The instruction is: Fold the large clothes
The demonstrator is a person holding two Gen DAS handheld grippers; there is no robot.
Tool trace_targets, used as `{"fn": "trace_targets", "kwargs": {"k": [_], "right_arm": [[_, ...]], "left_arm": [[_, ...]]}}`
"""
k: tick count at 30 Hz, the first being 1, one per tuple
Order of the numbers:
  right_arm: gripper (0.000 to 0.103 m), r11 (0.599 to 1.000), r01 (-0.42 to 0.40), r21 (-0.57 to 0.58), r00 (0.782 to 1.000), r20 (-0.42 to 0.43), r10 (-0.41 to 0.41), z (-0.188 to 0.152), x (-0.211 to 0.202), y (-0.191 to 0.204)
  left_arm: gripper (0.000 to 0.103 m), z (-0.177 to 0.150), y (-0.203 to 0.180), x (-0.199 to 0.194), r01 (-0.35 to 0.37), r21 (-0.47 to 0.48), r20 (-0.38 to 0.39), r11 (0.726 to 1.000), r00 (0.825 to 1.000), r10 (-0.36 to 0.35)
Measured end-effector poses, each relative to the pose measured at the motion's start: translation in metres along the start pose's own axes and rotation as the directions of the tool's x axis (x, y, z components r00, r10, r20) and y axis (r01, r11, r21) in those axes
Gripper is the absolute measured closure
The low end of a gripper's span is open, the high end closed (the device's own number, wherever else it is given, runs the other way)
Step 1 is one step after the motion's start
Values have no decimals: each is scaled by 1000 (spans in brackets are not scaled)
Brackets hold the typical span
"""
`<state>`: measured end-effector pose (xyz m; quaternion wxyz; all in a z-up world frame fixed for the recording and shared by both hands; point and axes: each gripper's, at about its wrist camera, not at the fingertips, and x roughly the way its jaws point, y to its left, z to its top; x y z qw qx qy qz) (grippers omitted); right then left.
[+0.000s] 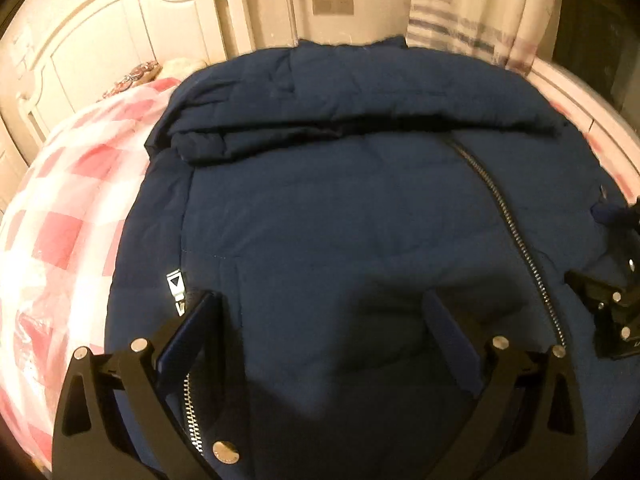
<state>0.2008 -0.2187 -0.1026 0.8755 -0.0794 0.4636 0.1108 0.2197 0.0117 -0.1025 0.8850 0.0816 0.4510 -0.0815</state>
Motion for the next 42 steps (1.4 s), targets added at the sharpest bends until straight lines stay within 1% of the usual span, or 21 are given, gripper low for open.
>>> {"fn": "trace_targets", "kwargs": {"k": [3,6,8,11,14,15,16,18,19,21,22,24,26,29,31,33,34,35,36,39,42], "right_arm": [[5,1000,9,19,1000,-17,-8,-4,-13,0],[5,1000,-22,-5,999,29,23,-18,-32,-2],[5,999,-25,-32,1000,13,25,-36,-33,1],[5,999,-28,-29,998,51,30,-58,-38,2],[5,1000,6,-8,999,32,-6,-55,-45,5],[5,1000,18,-1,999,32,-18,-55,-50,8],[5,1000,8,-6,999,46,-8,-57,-54,10],[5,998,-43,-48,995,89,47,-66,-66,24],[5,996,-55,-70,994,87,61,-69,-65,28],[5,991,-22,-135,998,48,29,-83,-51,44],[5,993,-26,-116,996,81,36,-87,-51,43],[5,996,-59,-66,995,75,64,-88,-50,35],[5,997,-48,-68,997,61,52,-87,-56,36],[5,997,-35,-71,993,106,43,-92,-76,36],[5,995,-51,-85,989,135,63,-103,-86,36],[5,995,-47,-91,994,96,56,-118,-78,33],[5,995,-53,-84,994,95,61,-124,-74,31],[5,995,-60,-80,986,149,72,-131,-77,29],[5,995,-53,-80,986,157,65,-134,-79,30],[5,997,-36,-69,990,133,45,-132,-90,30],[5,999,6,-49,983,186,3,-142,-106,20]], "left_arm": [[2,-3,10,-9,-2,-28,-11,1000,1000,2],[2,-22,17,-29,22,-23,47,999,999,-20],[2,-38,20,-28,-29,-8,26,1000,999,29],[2,-49,35,-31,39,-70,28,997,999,-37],[2,-48,33,-40,-9,-89,30,996,999,12],[2,-50,28,-47,7,-83,46,997,999,-3],[2,-55,20,-60,57,-66,72,996,996,-52],[2,-64,5,-77,118,-12,103,993,988,-116],[2,-69,-5,-80,123,28,105,992,987,-125],[2,-80,-32,-72,80,140,60,987,994,-89],[2,-86,-41,-64,38,178,48,983,998,-47],[2,-92,-38,-63,44,150,82,988,995,-57],[2,-91,-32,-64,72,130,56,989,995,-79],[2,-96,-18,-80,95,97,76,991,992,-102],[2,-108,-6,-91,76,91,100,993,991,-85],[2,-120,3,-85,38,93,72,995,996,-45],[2,-126,11,-83,72,70,76,995,994,-78],[2,-129,16,-84,97,47,89,994,991,-101],[2,-134,21,-88,105,34,96,994,989,-108],[2,-141,27,-107,72,48,138,996,987,-78],[2,-150,35,-126,17,56,195,998,980,-28]]}}
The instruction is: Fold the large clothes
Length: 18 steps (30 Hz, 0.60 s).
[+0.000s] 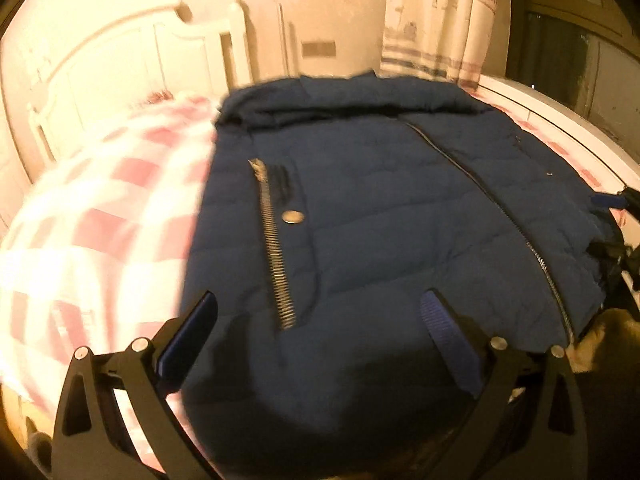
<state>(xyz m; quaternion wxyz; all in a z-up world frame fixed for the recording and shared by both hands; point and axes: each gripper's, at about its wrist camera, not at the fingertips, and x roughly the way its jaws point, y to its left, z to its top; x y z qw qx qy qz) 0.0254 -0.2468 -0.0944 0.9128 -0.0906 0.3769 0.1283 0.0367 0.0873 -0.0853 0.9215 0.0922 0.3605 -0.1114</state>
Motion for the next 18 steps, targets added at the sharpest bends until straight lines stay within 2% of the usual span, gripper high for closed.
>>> {"fn": "trace_targets", "kwargs": {"k": [2,3,4,5,6,8,10,12,15,16,18], "right_arm": [[5,999,21,40,999,-45,-19,-12,8,-14],[5,997,0,73,998,-55,4,-17,11,-20],[5,992,-31,122,999,-31,35,-21,11,-27],[5,991,-33,132,999,-24,37,-22,9,-28],[5,991,-27,129,999,-37,32,-22,8,-27],[5,992,-9,122,999,-38,14,-19,0,-28],[5,987,22,158,1000,-9,-20,-20,-11,-41],[5,972,41,231,999,0,-42,-26,-17,-62],[5,932,32,360,999,-26,-25,-44,-13,-93],[4,919,15,393,1000,-24,-6,-51,-11,-100],[8,920,-21,392,1000,20,15,-57,-16,-103]], "left_arm": [[2,-8,8,6,-73,14,-43,997,996,73],[2,-10,12,12,-68,2,-67,998,995,68],[2,-13,20,15,-25,-47,-82,999,996,21],[2,-15,29,15,15,-117,-94,993,995,-26],[2,-14,32,15,24,-132,-100,991,994,-37],[2,-12,33,9,5,-106,-95,994,995,-15],[2,-12,39,1,-14,-122,-62,992,998,7],[2,-13,51,-1,20,-184,-58,983,998,-31],[3,-18,66,10,55,-261,-111,964,990,-86],[2,-20,66,8,53,-255,-100,966,992,-81],[2,-20,60,8,51,-229,-108,972,991,-77]]}}
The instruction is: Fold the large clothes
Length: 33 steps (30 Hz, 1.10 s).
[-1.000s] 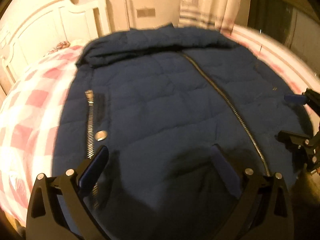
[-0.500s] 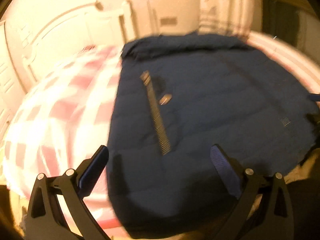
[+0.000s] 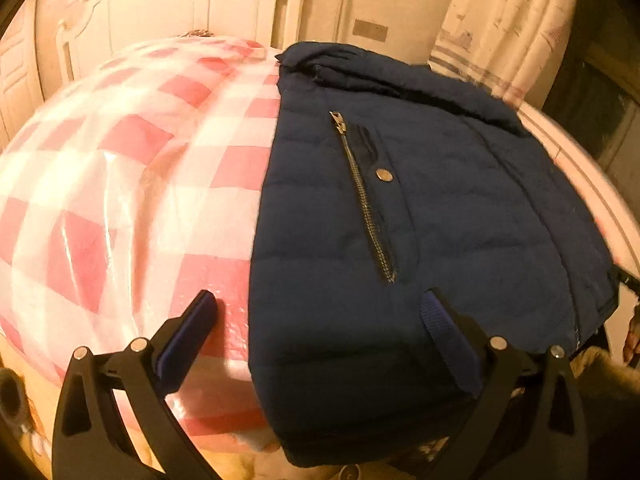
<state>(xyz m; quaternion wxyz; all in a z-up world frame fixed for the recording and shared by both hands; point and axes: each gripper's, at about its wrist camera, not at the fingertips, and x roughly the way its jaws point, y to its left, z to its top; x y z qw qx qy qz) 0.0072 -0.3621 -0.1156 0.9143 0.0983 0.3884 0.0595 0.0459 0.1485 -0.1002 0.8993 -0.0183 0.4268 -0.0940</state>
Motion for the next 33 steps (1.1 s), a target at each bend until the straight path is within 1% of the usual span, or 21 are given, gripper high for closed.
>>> {"fn": "trace_targets", "kwargs": {"k": [1,2,3,5,7,10,13,14,15,16,17,21,23,24,26,27,28,29,31,32,33], "right_arm": [[15,1000,-23,-11,1000,5,23,-2,-2,1],[23,998,-53,-16,999,6,53,-4,-4,4],[23,994,-105,-17,994,3,105,-6,-7,6],[28,990,-141,-16,990,4,141,-8,-9,5],[31,984,-177,21,984,0,177,-10,-10,-6],[31,959,-271,86,962,-18,273,-11,-11,-25],[31,947,-313,77,948,-35,316,-6,-11,-30],[31,943,-325,78,944,-35,328,-4,-10,-29],[31,932,-351,87,935,-27,354,0,-7,-29],[31,915,-390,103,919,-22,394,3,-1,-29],[31,910,-402,101,914,-17,406,4,3,-25],[31,902,-423,90,905,-8,425,16,17,-15],[34,904,-418,93,907,-13,421,16,16,-12],[35,903,-419,94,906,-15,422,15,14,-14],[44,904,-417,96,908,-8,420,8,8,-20],[46,907,-412,92,910,-2,414,6,6,-24],[49,908,-409,91,912,3,410,5,7,-25],[50,908,-408,95,912,7,410,6,7,-28],[50,915,-393,88,919,8,394,12,12,-21],[51,927,-370,66,929,6,370,17,18,-12],[53,939,-340,48,941,7,340,22,22,-4]], "left_arm": [[3,-1,-4,-1,24,12,-4,1000,1000,-24],[3,-2,-9,-3,80,25,-10,997,997,-79],[4,-2,-12,-4,105,34,-10,994,995,-104],[8,-4,-21,-7,97,78,2,992,995,-98],[11,-6,-21,-6,87,86,-11,993,996,-87],[16,-6,-8,-7,128,42,-14,991,992,-128],[17,0,-6,-5,166,15,-17,986,986,-165],[17,3,-6,-3,201,-3,-16,979,979,-201],[17,5,-6,-1,225,-18,-15,974,974,-226],[17,8,-8,1,250,-34,-17,968,968,-251],[17,10,-10,3,261,-38,-19,965,965,-262],[17,13,-15,8,264,-2,-18,964,964,-264],[25,10,-11,4,267,2,-31,964,963,-267],[27,8,-5,2,278,-10,-37,961,960,-278],[31,5,7,-2,306,-44,-38,951,951,-308],[32,4,14,-3,330,-71,-31,941,942,-333],[32,4,16,-2,342,-86,-25,936,938,-345],[31,8,14,1,340,-91,-22,936,939,-343],[28,15,2,7,313,-54,-28,948,949,-315],[24,20,-10,12,288,-12,-31,958,957,-288],[24,23,-18,15,262,20,-33,965,965,-261]]}}
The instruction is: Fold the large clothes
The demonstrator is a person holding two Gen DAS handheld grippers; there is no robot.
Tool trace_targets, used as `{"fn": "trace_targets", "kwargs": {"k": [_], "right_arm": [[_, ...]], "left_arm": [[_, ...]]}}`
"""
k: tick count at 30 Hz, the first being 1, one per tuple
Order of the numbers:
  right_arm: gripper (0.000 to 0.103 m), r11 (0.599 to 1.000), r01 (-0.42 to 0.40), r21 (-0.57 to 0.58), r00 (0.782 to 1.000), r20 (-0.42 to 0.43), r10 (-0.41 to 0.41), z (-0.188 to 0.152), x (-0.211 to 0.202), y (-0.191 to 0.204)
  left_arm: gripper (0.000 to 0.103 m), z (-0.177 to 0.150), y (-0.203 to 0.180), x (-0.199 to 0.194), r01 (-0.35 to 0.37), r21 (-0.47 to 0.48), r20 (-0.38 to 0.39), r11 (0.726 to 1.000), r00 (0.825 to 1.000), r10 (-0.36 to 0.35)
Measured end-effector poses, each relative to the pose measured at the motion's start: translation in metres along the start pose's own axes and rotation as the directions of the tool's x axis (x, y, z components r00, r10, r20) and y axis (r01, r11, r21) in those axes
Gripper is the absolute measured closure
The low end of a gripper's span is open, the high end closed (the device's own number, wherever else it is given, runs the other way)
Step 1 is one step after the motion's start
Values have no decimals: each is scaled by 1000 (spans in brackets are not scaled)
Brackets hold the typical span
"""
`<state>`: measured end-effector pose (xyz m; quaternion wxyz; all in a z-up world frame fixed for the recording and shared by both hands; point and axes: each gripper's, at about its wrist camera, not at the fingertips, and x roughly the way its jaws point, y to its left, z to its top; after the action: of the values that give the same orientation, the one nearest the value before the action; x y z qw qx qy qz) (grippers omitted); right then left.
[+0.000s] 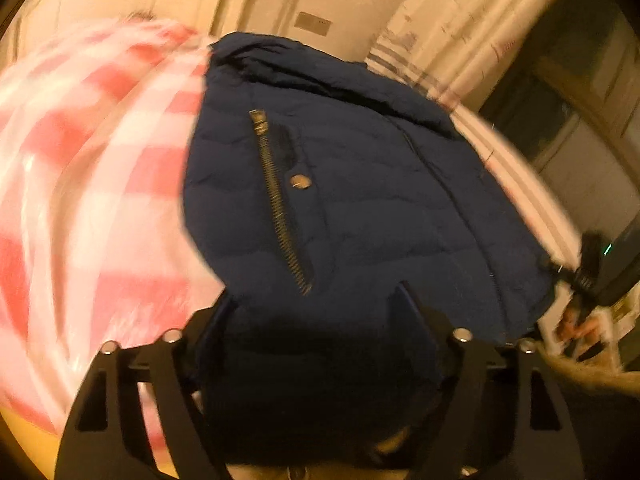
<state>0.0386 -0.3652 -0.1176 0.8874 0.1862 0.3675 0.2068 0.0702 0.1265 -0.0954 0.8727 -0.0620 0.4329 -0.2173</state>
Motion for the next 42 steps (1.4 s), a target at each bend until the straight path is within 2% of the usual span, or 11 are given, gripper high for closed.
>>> {"fn": "trace_targets", "kwargs": {"k": [3,5,13,17,22,25,29,34,37,39,42], "right_arm": [[65,999,38,7,999,2,-38,4,8,2],[74,999,36,23,999,25,-37,0,3,0],[80,978,-179,108,974,162,161,-33,-56,3],[81,943,-327,64,908,299,295,-32,-108,24],[81,927,-369,-68,834,417,363,-12,-169,63],[81,934,-332,-134,811,465,355,17,-194,84],[81,962,-257,-96,850,451,272,82,-166,86],[80,988,-115,100,946,313,78,175,-60,46],[79,955,-46,294,988,155,0,199,20,-4],[73,891,-21,454,999,51,-3,192,64,-43],[54,773,-161,613,987,116,113,164,80,-93]], "left_arm": [[48,4,-4,6,-67,16,3,998,998,67],[73,2,10,1,18,-45,4,999,1000,-18],[83,-17,13,-64,271,-92,151,958,955,-255],[85,-20,15,-123,444,-82,296,892,866,-403],[87,-17,11,-196,579,4,476,815,716,-511],[87,1,9,-213,591,23,527,806,678,-512],[87,61,22,-181,561,-80,539,824,719,-438],[86,155,60,-70,452,-306,418,838,854,-308],[81,182,93,6,337,-453,257,825,936,-241],[75,181,120,51,280,-581,151,764,960,-238],[62,167,158,68,384,-683,220,622,919,-326]]}}
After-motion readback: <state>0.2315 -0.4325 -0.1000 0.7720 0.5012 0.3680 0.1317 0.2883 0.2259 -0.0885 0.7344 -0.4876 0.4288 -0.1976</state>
